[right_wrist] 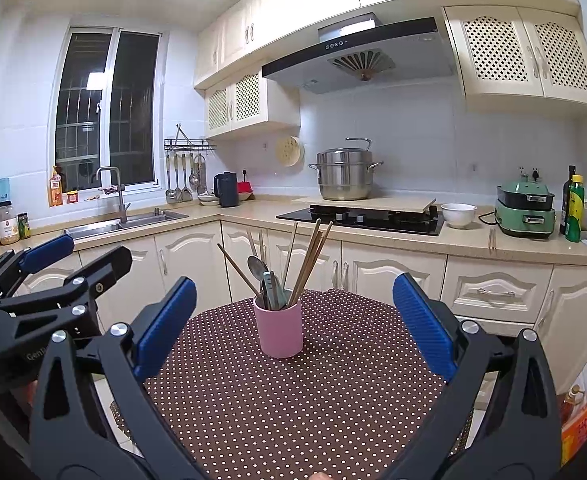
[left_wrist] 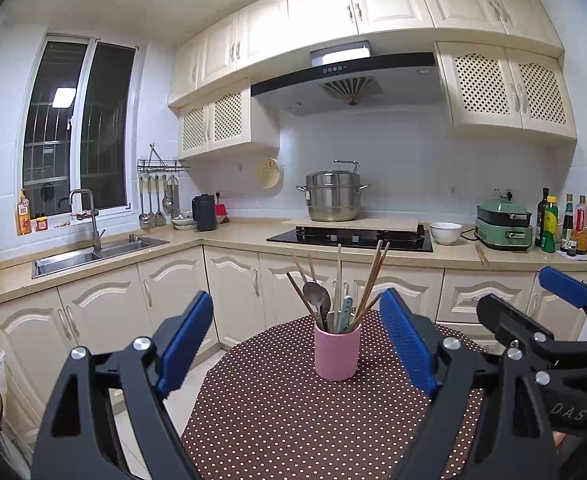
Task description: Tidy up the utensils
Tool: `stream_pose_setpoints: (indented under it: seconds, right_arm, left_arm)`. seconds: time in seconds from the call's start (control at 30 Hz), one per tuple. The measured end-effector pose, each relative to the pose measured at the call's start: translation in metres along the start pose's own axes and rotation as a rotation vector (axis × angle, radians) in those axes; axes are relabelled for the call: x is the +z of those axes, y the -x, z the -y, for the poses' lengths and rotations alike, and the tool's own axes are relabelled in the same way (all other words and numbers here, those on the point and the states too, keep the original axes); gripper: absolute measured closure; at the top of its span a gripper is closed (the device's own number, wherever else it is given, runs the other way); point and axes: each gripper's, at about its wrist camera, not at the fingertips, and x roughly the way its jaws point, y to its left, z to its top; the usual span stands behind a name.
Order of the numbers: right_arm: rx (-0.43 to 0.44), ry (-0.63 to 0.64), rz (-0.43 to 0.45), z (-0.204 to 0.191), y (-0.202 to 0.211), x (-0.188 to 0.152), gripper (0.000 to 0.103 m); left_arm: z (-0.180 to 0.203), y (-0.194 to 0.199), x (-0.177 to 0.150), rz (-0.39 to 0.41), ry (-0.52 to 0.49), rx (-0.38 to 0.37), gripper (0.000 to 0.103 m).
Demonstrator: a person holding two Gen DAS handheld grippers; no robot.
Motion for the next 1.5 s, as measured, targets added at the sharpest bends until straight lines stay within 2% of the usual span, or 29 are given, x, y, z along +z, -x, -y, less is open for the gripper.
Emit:
stream_pose_setpoints:
  seconds: [1.5]
  right_arm:
    - [0.012,-0.012,-0.012,0.0031,-0.0053,-0.0018,0.006]
  left_arm:
    - [0.0024,-0.0069,0.0011,-0.014,0.0,0.014,0.019]
